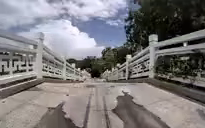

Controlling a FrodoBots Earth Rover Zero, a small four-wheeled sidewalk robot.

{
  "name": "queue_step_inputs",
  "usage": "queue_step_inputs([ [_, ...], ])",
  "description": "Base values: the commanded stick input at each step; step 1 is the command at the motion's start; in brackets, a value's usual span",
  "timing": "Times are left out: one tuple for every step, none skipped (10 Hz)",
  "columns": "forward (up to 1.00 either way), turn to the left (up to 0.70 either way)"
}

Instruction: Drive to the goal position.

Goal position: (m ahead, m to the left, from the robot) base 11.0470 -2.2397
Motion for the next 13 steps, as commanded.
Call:
queue_step_inputs([
  [0.70,0.00],
  [0.70,0.00],
  [0.70,0.00],
  [0.70,0.00],
  [0.70,0.00],
  [0.70,0.00],
  [0.70,0.00],
  [0.70,0.00],
  [0.70,0.00],
  [0.70,0.00],
  [0.70,-0.01],
  [0.70,-0.12],
  [0.70,-0.14],
])
